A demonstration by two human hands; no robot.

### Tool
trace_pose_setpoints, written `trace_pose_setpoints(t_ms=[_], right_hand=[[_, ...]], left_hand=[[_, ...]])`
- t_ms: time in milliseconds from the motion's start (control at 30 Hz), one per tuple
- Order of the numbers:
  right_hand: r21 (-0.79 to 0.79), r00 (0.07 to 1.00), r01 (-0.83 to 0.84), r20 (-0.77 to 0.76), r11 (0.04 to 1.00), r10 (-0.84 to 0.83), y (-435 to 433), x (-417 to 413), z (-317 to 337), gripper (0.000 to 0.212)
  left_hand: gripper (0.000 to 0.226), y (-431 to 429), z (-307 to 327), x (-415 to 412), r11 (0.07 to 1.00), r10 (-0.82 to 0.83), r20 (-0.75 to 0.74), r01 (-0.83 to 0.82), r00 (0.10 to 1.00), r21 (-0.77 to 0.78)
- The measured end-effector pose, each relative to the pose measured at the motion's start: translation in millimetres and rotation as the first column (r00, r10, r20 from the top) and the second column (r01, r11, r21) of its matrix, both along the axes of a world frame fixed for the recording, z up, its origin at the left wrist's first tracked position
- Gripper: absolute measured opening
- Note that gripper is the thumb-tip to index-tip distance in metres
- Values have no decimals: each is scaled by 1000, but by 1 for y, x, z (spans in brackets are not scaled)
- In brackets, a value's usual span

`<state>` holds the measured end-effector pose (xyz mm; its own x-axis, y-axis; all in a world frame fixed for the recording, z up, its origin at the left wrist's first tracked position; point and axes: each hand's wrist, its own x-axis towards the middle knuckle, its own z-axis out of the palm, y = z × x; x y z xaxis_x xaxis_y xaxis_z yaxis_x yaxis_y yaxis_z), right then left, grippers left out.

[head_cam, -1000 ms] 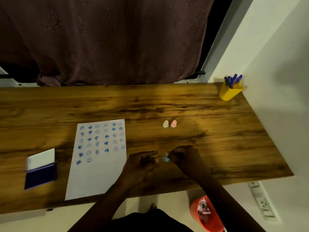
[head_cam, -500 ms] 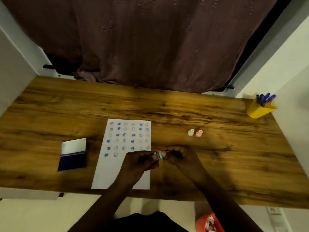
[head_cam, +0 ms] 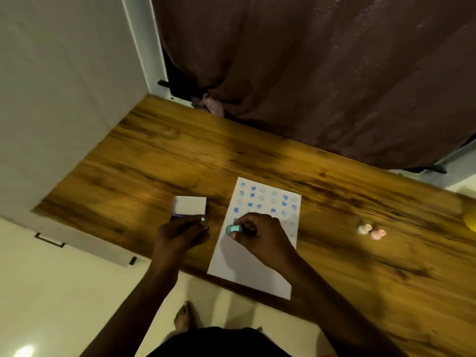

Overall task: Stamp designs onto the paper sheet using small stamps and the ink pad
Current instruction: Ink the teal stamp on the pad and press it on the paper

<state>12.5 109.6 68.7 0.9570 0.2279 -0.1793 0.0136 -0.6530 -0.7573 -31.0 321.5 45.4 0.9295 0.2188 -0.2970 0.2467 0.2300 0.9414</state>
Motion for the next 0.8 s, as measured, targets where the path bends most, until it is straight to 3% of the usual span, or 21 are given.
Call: trace_pose_setpoints(t_ms=[133,267,500,800], right_hand=[[-151,977,-184,80,971,198,52,11,-9,24],[-290,949,-282,54,915,310,88,21,-14,34],[-477,937,-296,21,827,348,116,20,-27,33],[-603,943,-297,-62,741,327,129,12,-38,28]], left_hand=[[19,47,-4,-6,999,30,11,-31,999,23],[17,77,-8,-9,996,89,-30,-89,996,-18],[19,106,-12,-9,995,93,-64,-96,994,-38],[16,112,-20,0,1000,12,-65,-13,998,-12]])
